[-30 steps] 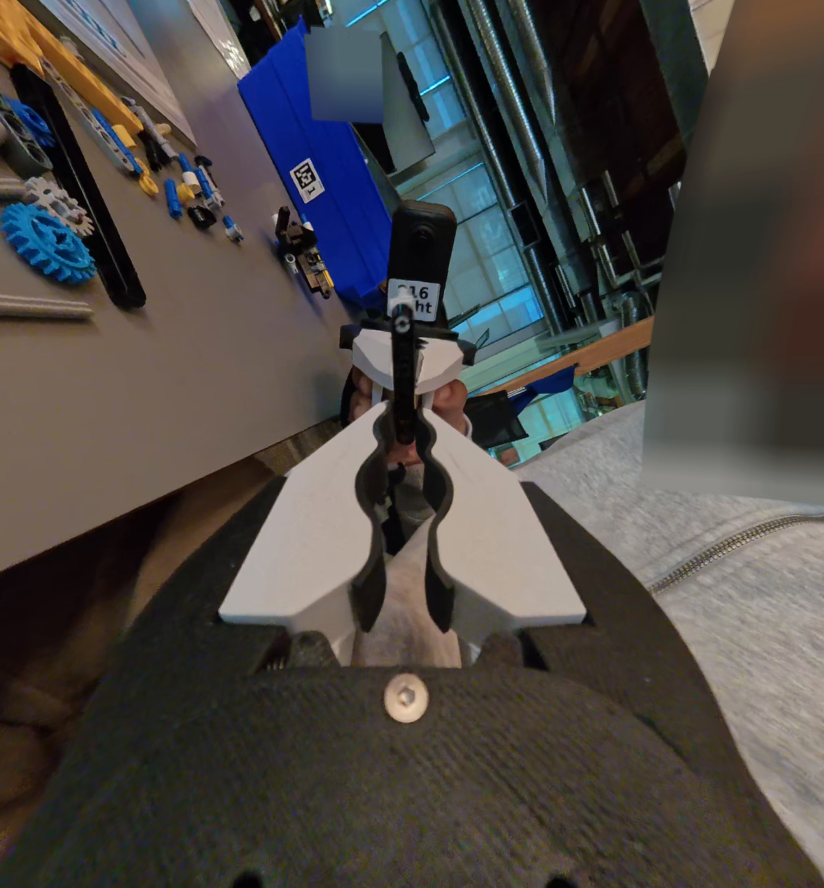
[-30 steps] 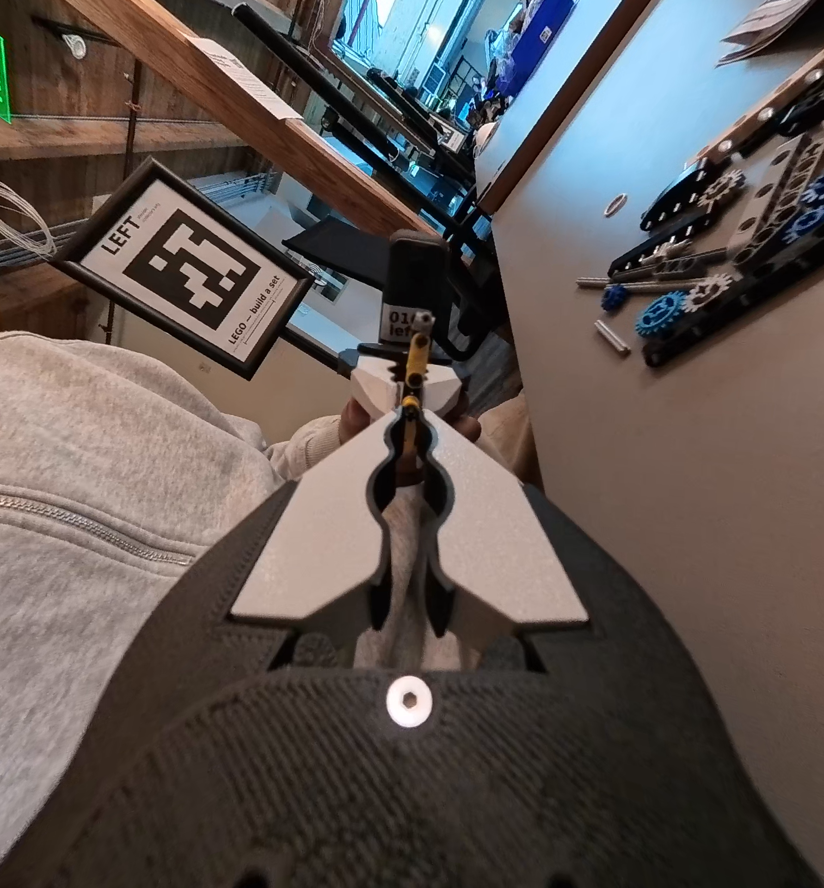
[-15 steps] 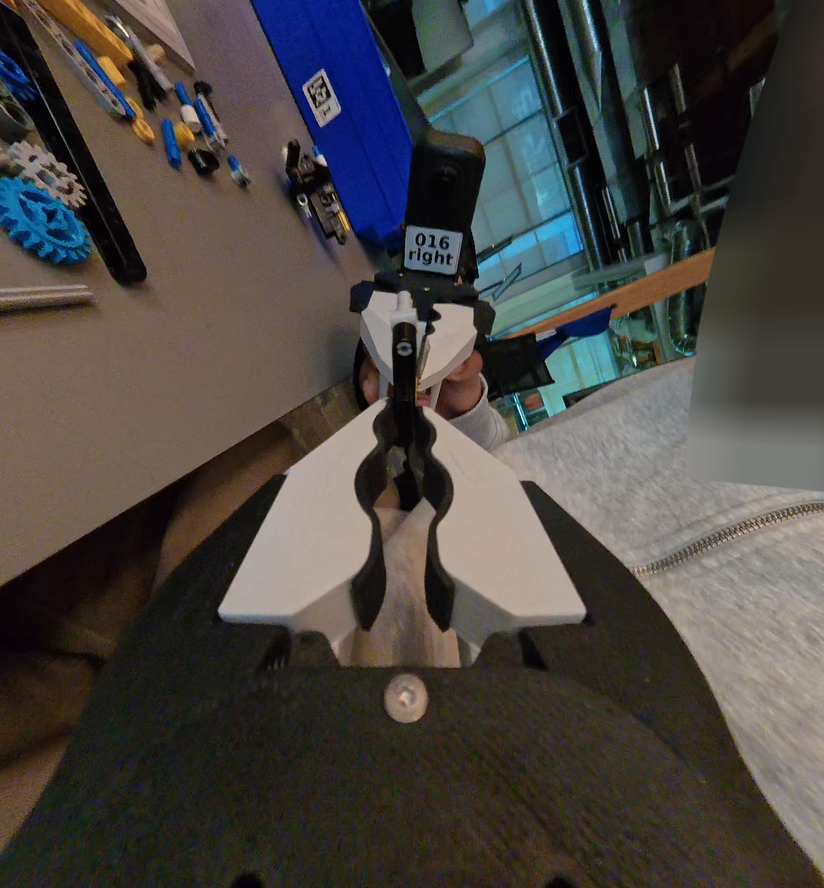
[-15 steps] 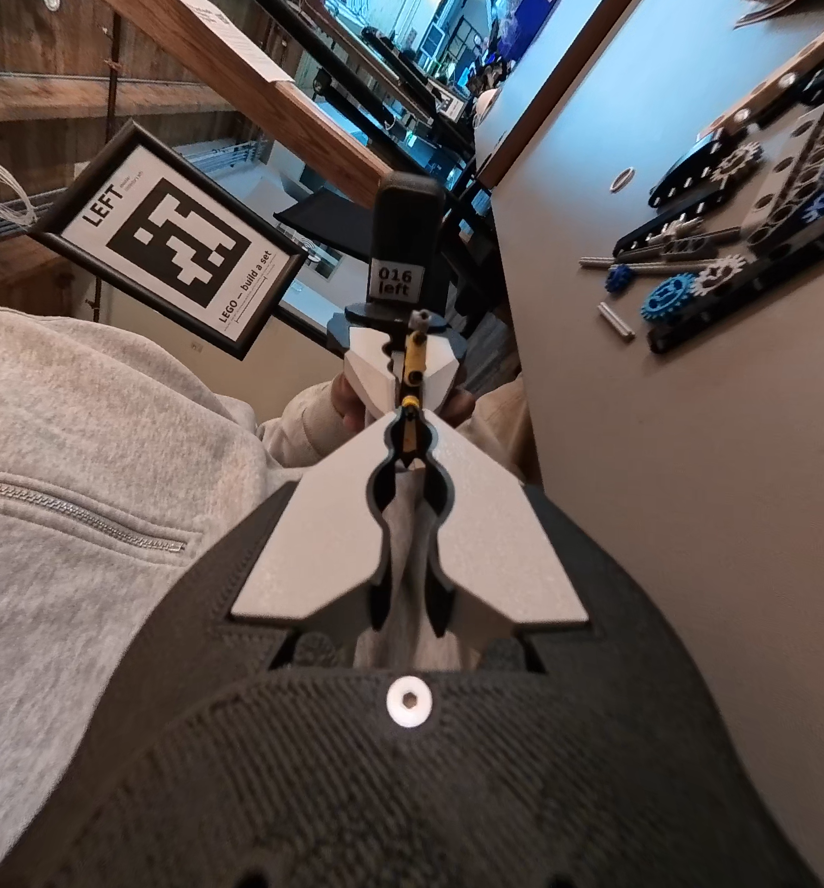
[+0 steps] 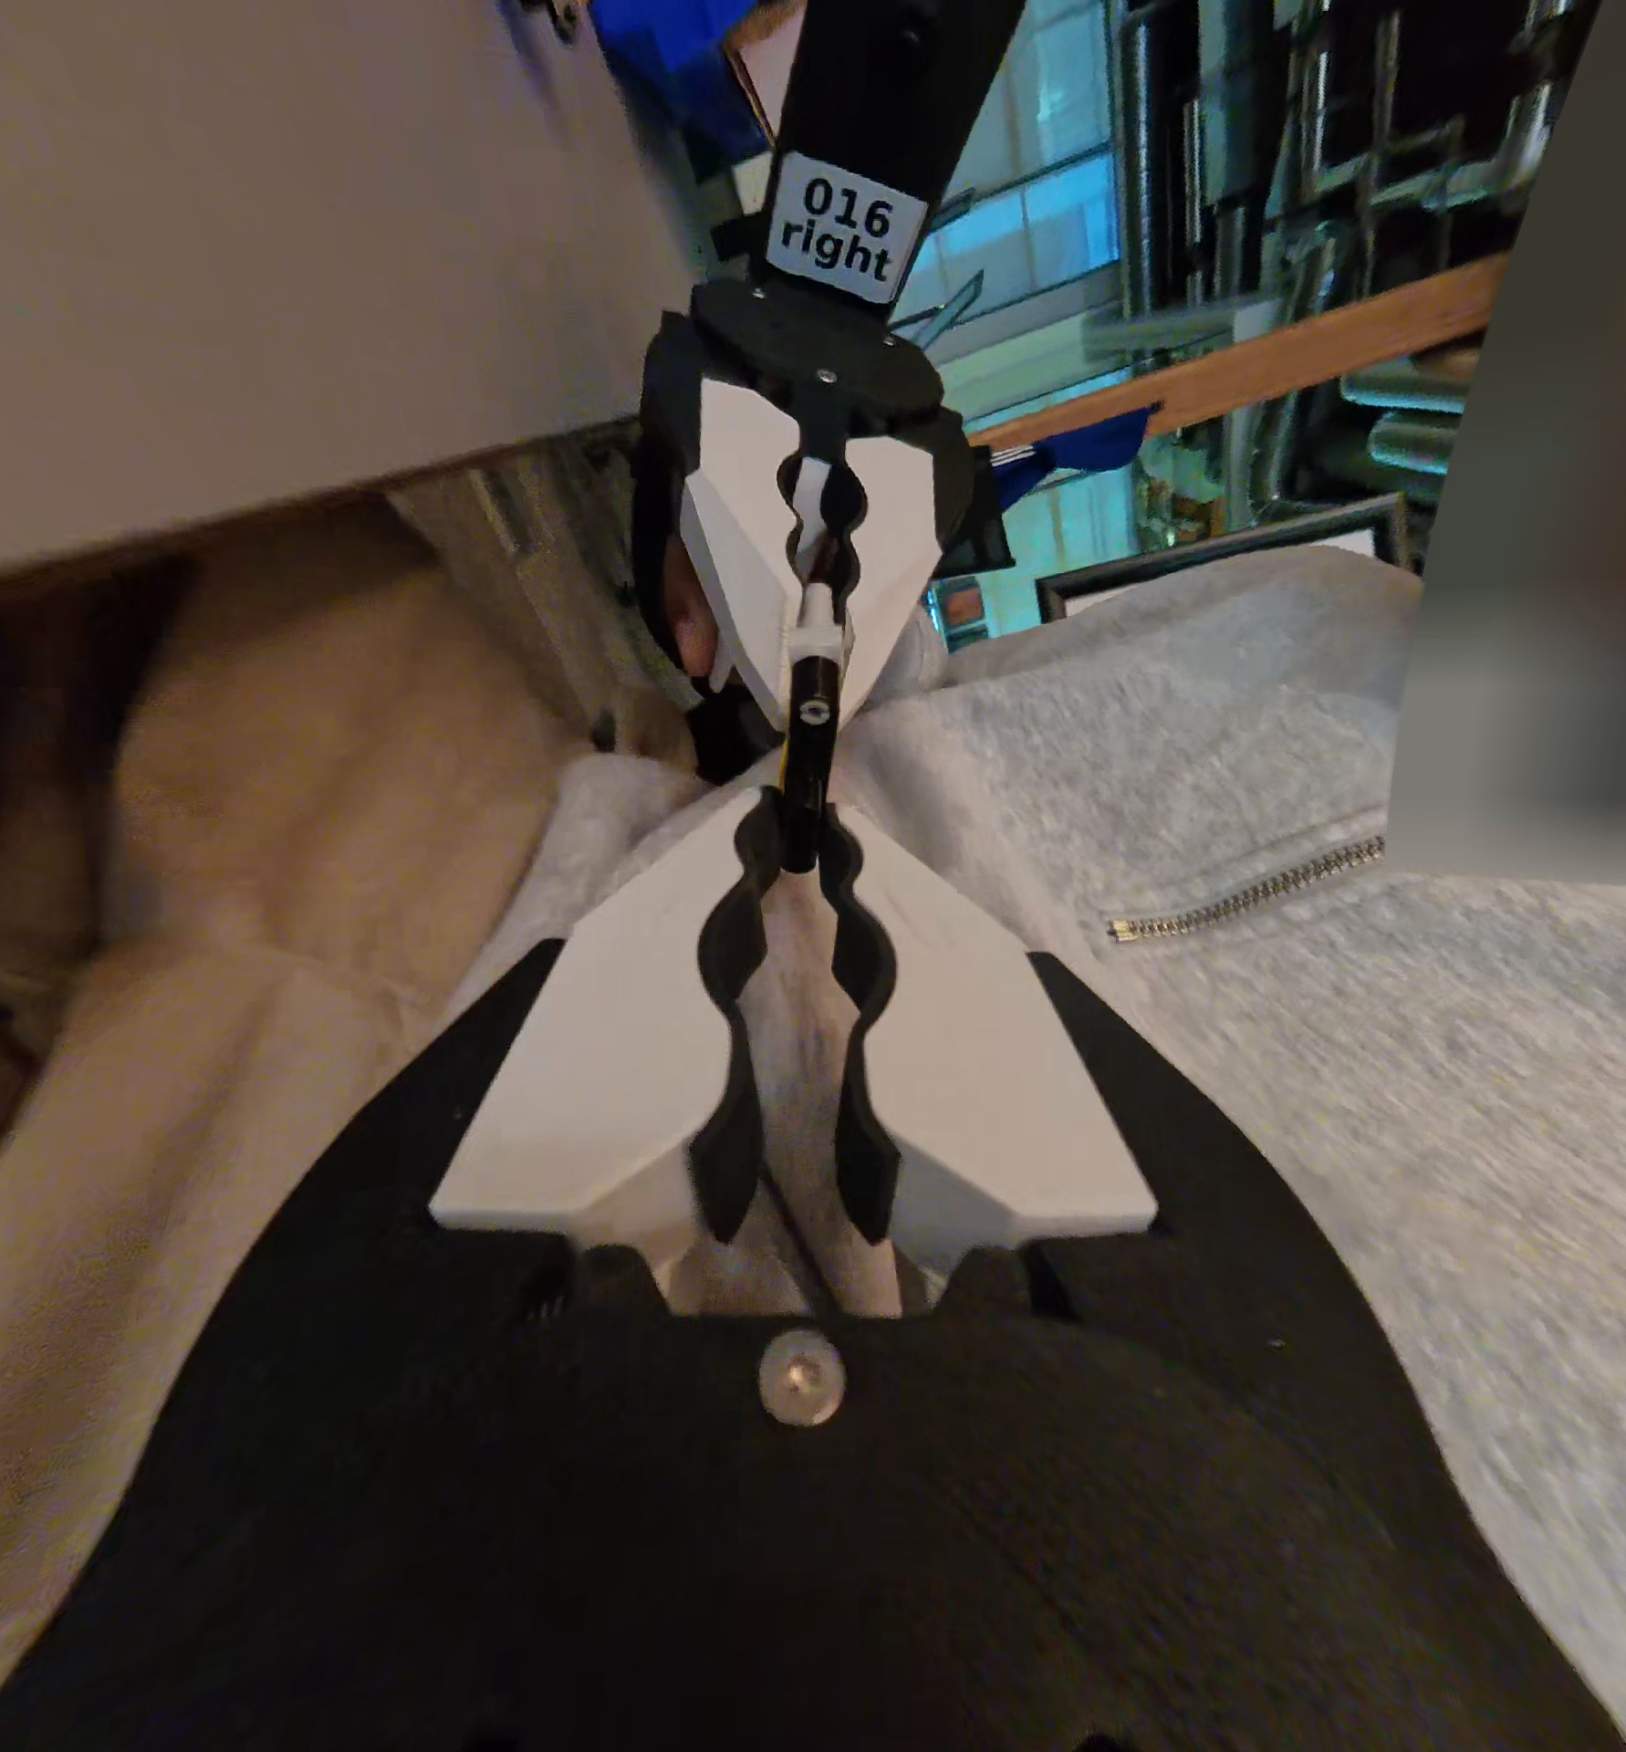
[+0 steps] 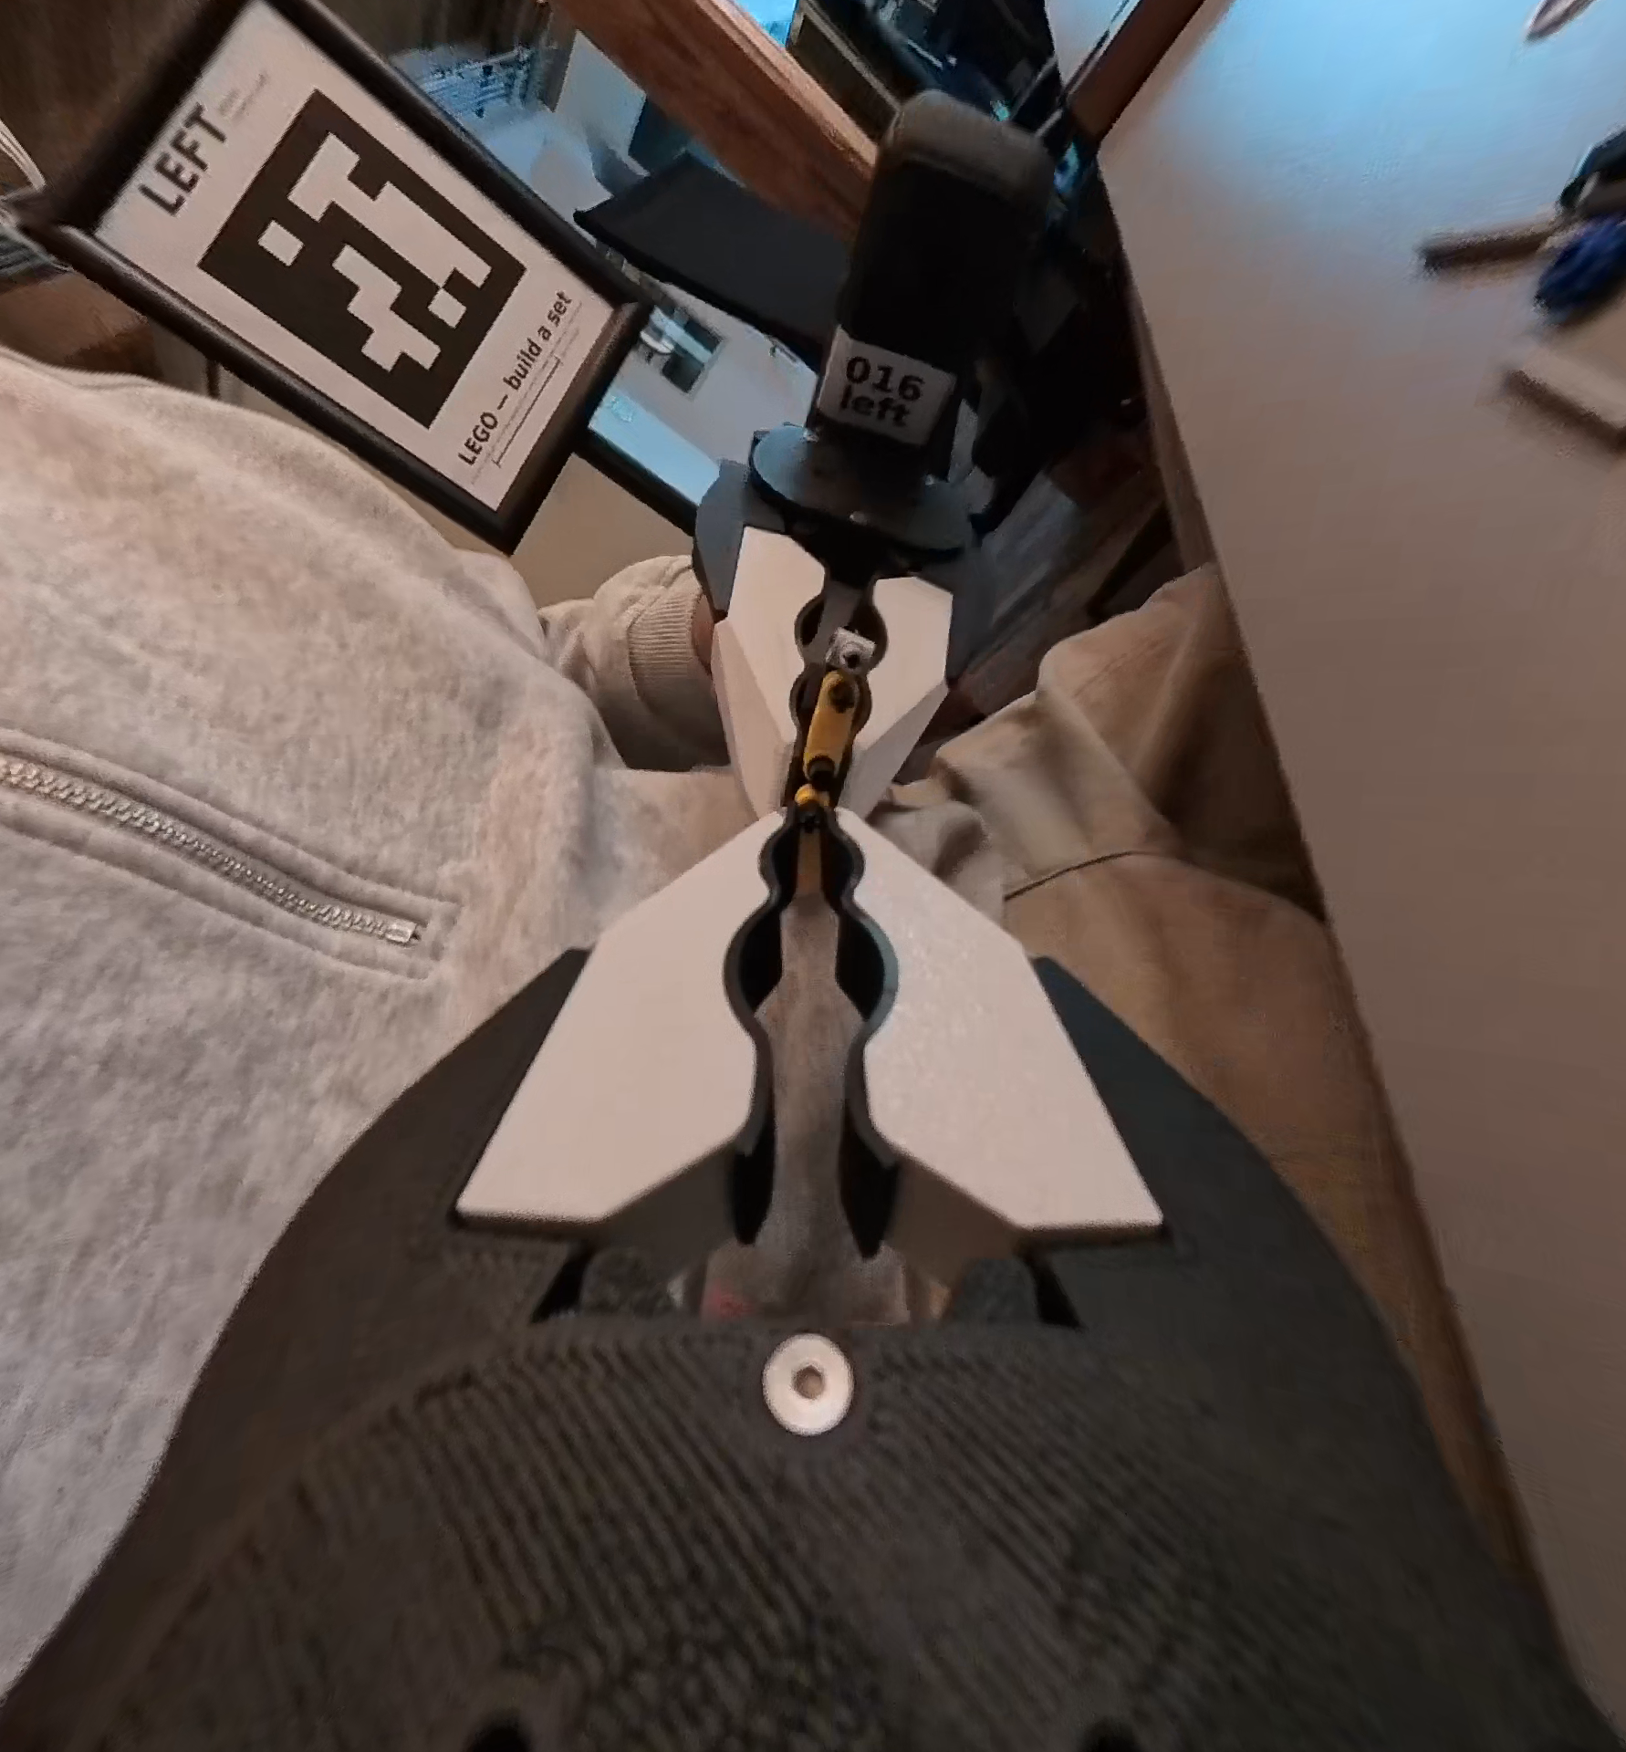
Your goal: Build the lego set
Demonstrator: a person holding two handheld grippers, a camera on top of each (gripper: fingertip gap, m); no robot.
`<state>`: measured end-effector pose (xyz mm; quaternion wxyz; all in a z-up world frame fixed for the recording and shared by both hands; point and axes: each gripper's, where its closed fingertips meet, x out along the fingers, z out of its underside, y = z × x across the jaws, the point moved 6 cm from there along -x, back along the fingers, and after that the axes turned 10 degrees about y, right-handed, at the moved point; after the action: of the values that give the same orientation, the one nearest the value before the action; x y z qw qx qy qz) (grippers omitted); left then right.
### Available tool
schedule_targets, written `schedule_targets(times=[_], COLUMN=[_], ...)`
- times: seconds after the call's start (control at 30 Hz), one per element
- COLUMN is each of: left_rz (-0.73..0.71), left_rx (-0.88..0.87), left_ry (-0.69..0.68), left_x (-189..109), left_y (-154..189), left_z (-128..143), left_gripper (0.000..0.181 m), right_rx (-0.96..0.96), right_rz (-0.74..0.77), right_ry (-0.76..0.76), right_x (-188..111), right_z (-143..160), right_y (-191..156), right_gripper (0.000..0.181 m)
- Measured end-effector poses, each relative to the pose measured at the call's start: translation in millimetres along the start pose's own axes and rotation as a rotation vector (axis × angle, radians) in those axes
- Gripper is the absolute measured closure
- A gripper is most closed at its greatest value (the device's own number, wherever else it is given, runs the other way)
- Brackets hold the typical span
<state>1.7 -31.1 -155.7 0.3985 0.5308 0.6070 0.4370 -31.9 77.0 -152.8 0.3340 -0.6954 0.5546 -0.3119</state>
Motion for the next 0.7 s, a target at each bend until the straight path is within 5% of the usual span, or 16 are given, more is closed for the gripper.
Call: schedule_targets(times=[0.23,0.7], left_rz=[0.017,0.047], left_rx=[-0.084,-0.086], left_ry=[-0.021,-0.116], left_x=[-5.1,-2.5], left_y=[3.3,2.5], left_z=[27.0,31.3], left_gripper=[0.175,0.175], right_rx=[0.098,0.141], right_rz=[0.072,0.115], right_ry=[-0.039,-0.169], right_x=[8.2,13.6], right_z=[22.0,20.0], right_y=[-15.6,-20.8], right_gripper=[0.179,0.179])
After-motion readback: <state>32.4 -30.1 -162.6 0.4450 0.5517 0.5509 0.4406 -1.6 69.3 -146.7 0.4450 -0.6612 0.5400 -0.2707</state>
